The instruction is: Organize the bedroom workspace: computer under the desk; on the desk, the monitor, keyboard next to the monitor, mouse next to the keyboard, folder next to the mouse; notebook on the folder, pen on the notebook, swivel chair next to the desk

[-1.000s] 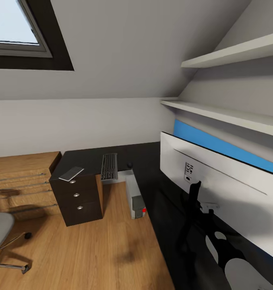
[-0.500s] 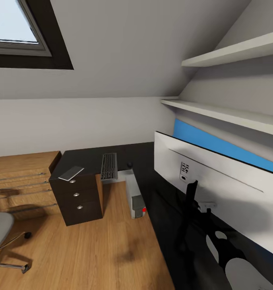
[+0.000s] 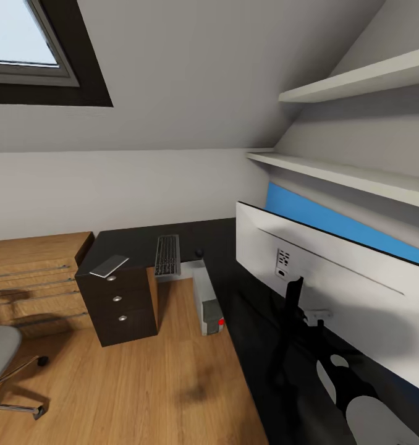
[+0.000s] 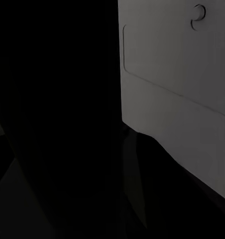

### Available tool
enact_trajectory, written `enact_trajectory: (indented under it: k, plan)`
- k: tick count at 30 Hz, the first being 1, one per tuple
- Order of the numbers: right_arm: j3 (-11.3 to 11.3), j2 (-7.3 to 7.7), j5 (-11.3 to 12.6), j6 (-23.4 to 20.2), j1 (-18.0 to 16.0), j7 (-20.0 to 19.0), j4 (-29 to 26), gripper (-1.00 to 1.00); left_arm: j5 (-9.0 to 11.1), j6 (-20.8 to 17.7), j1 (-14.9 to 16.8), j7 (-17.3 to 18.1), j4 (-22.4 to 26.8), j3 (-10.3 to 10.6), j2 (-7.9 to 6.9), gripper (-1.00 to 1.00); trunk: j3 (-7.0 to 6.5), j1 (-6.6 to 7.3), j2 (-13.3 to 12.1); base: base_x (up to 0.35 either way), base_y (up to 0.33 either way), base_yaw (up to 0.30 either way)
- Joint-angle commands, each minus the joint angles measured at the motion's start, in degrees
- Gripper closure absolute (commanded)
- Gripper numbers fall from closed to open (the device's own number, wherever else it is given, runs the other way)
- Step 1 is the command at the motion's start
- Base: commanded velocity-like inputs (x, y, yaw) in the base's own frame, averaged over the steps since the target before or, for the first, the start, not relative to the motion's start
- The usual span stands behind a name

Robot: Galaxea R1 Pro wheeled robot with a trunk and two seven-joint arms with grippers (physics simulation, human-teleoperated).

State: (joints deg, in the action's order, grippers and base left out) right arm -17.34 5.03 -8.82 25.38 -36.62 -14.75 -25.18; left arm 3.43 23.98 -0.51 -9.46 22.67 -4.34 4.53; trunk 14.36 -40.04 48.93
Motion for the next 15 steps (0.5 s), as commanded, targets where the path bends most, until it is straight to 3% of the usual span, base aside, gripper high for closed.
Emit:
enact_trajectory:
  k: [1,3,4,15]
  plan:
    - [-0.2,-0.03,-0.8,0.2,0.0,-0.4,2.5,1.0,0.4,0.1,0.0,0.1,0.1,-0.1,0.04,-1.0,0.08,-0.02,0.0,0.0,0.0,0.0]
    - [-0.2,-0.02,-0.8,0.2,0.0,-0.4,2.5,1.0,0.4,0.1,0.0,0.1,0.1,-0.1,0.04,-1.0,0.08,-0.02,0.0,0.0,0.0,0.0]
    - [-0.2,-0.02,-0.8,0.2,0.0,-0.4,2.5,-1.0,0.4,0.1,0.0,0.1,0.1,-0.1,0.04,-1.0,0.08,-0.02,0.0,0.0,0.0,0.0]
    - [-0.2,-0.02,-0.7,0.1,0.0,-0.3,2.5,-1.0,0.4,0.1,0.0,0.1,0.1,-0.1,0.05,-1.0,0.08,-0.02,0.0,0.0,0.0,0.0]
